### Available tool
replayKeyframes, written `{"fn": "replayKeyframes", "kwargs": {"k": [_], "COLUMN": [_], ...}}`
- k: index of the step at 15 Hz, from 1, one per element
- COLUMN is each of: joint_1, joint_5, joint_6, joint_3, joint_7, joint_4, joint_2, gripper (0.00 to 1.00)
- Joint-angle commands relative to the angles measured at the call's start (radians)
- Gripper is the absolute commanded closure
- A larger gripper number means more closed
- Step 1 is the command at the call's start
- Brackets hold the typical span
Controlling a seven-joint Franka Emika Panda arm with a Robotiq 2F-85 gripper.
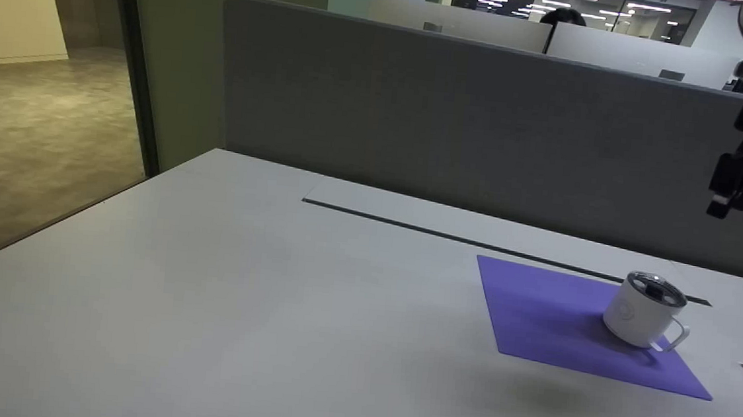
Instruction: Close the drinking lid on the travel mug
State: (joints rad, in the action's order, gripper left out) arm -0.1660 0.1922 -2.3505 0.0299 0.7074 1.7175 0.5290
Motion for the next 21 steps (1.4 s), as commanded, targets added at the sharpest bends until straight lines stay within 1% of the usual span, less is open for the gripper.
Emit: {"fn": "replayKeyframes", "kwargs": {"k": [1,2,5,6,9,12,13,14,16,21], "joint_1": [-0.003,0.002,0.0,-0.002,-0.002,0.003,0.036,0.001,0.01,0.015], "joint_5": [0.002,0.007,0.001,0.001,0.008,0.013,0.024,0.01,0.016,0.018], "joint_6": [-0.021,-0.03,-0.052,-0.064,-0.092,-0.096,-0.026,-0.07,-0.049,-0.045], "joint_3": [-0.02,-0.018,-0.026,-0.028,-0.023,-0.02,0.016,-0.023,-0.012,-0.007], "joint_7": [0.023,0.01,0.007,0.008,0.002,-0.007,-0.096,-0.015,-0.051,-0.065], "joint_4": [-0.035,-0.028,-0.009,0.0,0.019,0.025,-0.006,0.011,0.01,0.007], "joint_2": [0.06,0.068,0.083,0.086,0.099,0.119,0.133,0.126,0.134,0.135], "gripper": [0.73,0.81,0.99,1.0,1.0,1.0,1.0,1.0,1.0,1.0]}}
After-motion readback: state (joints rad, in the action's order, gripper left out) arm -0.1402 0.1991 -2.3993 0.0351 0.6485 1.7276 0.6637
